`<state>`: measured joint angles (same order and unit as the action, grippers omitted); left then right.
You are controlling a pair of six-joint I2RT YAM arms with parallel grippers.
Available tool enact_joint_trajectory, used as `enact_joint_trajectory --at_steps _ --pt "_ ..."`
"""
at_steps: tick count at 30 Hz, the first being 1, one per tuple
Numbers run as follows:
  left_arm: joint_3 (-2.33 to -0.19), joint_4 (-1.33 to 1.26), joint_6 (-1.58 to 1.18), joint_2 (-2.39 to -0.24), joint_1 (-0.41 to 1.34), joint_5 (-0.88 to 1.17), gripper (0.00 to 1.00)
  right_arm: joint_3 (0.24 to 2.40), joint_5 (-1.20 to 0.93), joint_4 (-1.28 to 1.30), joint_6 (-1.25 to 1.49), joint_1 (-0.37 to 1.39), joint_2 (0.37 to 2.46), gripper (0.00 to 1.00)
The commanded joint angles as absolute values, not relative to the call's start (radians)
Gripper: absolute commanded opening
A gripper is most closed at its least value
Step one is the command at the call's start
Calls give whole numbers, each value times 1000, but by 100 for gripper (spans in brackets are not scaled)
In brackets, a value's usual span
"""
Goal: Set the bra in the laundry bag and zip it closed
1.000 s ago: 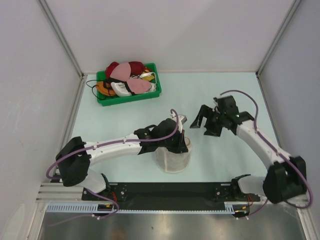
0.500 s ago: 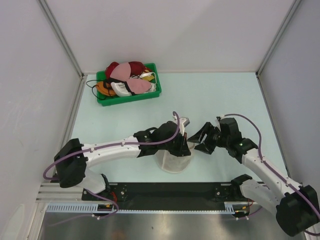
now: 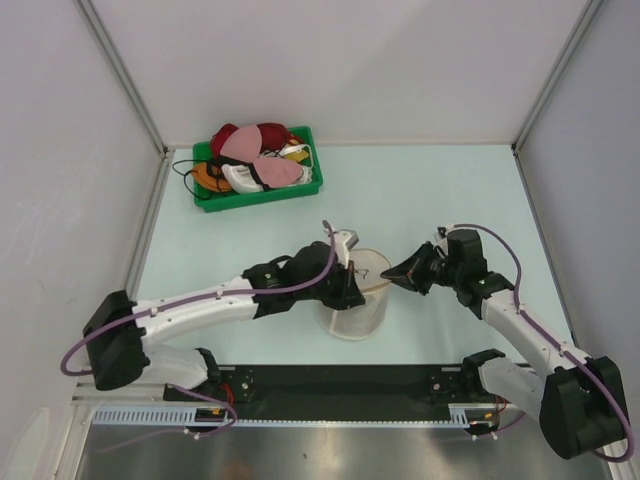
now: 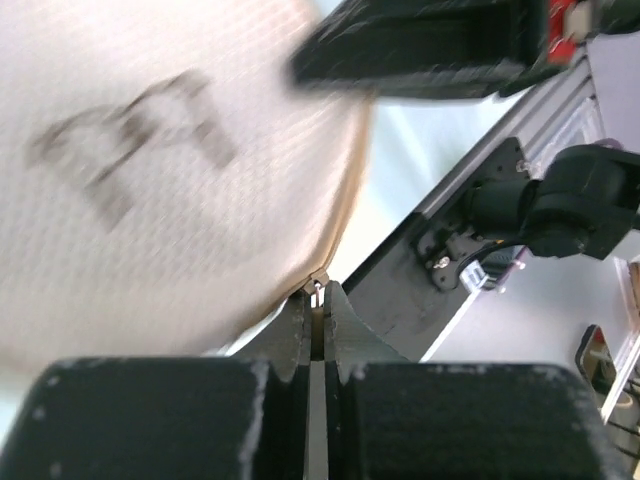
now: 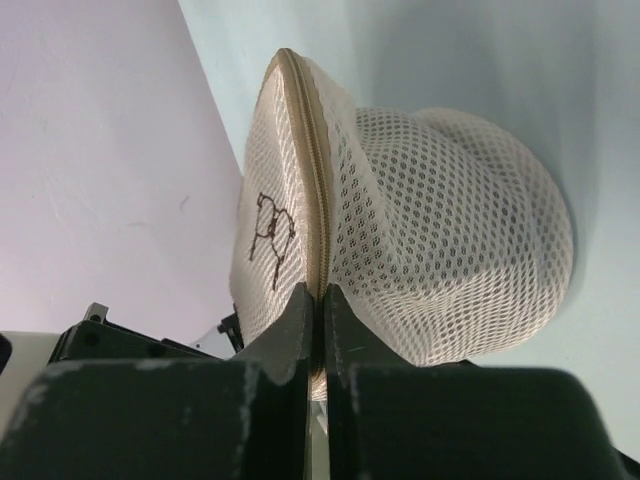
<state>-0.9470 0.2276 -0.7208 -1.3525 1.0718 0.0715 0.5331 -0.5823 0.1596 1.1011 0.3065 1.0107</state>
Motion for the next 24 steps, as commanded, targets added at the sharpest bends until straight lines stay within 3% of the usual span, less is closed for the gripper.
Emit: enact_joint_trajectory --at_steps 1,6,7,8,9,10,11,13,14,16,24 --pt "-865 325 -673 -1191 993 20 0 520 -591 169 1011 253 1014 0" --pt "-812 408 -644 -1070 922 2 0 537 -613 158 970 235 1066 0" --pt "-813 422 -631 -1049 920 -41 2 560 -620 170 928 235 1074 8" --pt "-815 436 -624 -1033 919 -55 21 575 -615 193 901 238 1083 20" --pt "-813 457 -620 -1011 920 -64 33 595 -600 230 866 241 1092 40" --pt "-795 457 -623 -958 920 -72 56 650 -565 342 818 248 1092 50" --pt "-784 451 -627 -930 920 -72 63 669 -467 392 760 274 1080 67" --pt "-737 431 -647 -837 920 -63 94 684 -376 483 727 297 1020 81" --pt "-718 404 -650 -801 920 -45 96 681 -321 501 715 310 996 91" --pt "-665 382 -669 -700 922 -40 100 664 -287 537 706 310 910 100" --pt "-327 175 -761 -286 922 -77 100 439 -201 484 799 308 645 100"
